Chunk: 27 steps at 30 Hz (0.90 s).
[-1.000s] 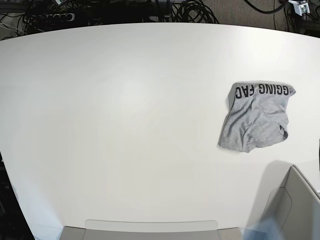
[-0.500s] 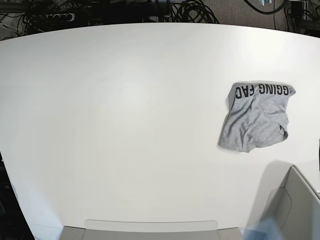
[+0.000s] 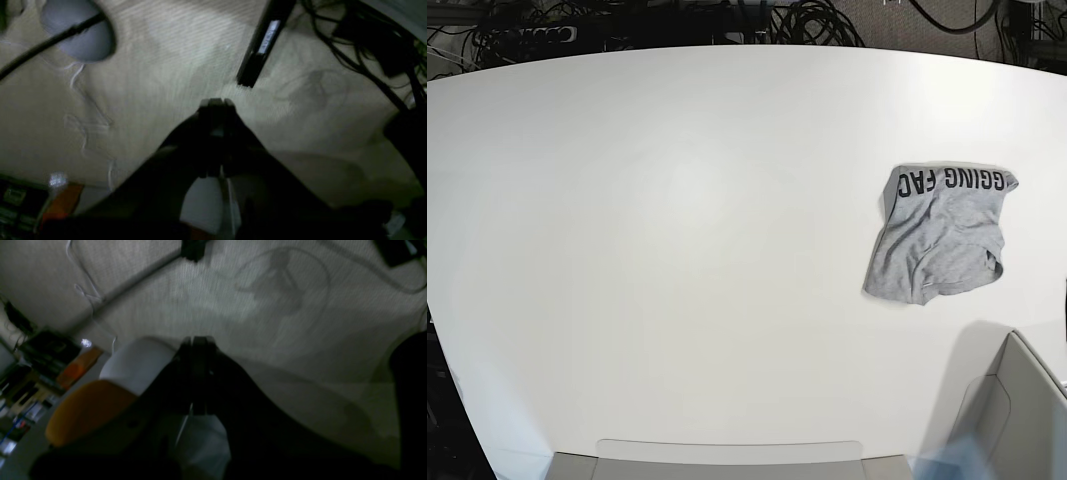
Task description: Fold the T-shirt properly
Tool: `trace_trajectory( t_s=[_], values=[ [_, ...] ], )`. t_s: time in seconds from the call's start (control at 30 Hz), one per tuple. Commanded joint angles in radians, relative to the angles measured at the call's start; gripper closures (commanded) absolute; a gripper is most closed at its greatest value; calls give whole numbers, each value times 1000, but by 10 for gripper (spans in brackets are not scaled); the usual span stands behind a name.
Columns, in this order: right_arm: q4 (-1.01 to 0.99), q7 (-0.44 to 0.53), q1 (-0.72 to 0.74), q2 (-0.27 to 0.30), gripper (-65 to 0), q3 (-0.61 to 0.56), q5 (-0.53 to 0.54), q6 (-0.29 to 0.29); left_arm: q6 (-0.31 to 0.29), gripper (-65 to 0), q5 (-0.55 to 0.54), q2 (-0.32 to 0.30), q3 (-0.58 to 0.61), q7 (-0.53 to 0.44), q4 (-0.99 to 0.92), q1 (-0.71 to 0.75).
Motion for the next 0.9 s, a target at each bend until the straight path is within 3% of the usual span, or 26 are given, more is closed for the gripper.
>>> trace_trajectory(
  t_s=[0.0,0.13,0.27,0.6,0.87],
  values=[
    [-5,-3,-1,14,0,-17,-8,-43,44,0,38,-15,6,-83,-138,-34],
    [-8,43,38,14,0,-123,-8,-255,185,0,83,-35,9,-259,-349,-105],
    [-60,134,68,17,0,-195,-8,-358,266,0,83,-38,3,-262,-353,-114],
    [-75,145,78,20,0,-211,-8,-361,318,0,87,-86,9,-261,-502,-199],
    [-26,145,65,22,0,-226,-9,-361,317,0,87,-89,3,-261,-502,-220]
  ],
)
